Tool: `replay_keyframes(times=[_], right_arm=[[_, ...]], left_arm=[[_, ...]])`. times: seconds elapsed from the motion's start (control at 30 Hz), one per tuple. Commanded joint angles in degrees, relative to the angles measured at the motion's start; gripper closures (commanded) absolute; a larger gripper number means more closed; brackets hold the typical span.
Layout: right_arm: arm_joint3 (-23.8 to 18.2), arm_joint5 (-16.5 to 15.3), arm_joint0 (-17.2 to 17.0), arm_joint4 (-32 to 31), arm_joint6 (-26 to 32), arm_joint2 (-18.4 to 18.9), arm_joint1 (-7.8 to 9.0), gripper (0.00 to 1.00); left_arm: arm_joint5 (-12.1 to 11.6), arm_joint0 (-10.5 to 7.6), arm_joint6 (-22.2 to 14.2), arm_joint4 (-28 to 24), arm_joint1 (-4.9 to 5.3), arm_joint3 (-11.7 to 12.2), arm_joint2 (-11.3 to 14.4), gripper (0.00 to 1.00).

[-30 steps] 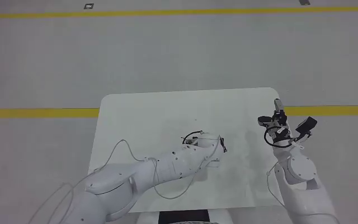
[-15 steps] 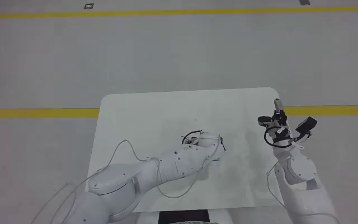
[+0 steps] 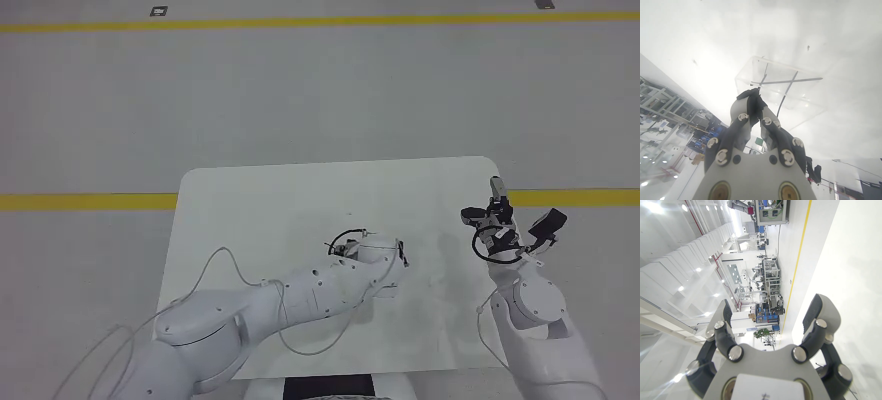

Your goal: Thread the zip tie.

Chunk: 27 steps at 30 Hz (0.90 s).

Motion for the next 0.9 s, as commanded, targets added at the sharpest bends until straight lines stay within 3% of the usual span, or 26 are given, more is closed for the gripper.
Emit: replay_keyframes(times=[0.0,0.7,0.73,0.87], right_arm=[[0.0,0.0,0.0,0.0,0.0,0.0,0.0,0.0],[0.0,0.0,0.0,0.0,0.0,0.0,0.0,0.0],[0.0,0.0,0.0,0.0,0.0,0.0,0.0,0.0],[0.0,0.0,0.0,0.0,0.0,0.0,0.0,0.0]], left_arm=[[0.0,-0.15,0.0,0.4,0.29,-0.7,0.0,1.0],[0.0,-0.02,0.0,2.2,3.37,-6.6,0.0,0.99],[0.0,0.1,0.0,2.2,3.47,-6.9,0.0,0.73],[0.0,0.46,0.0,2.4,3.78,-7.7,0.0,0.67]])
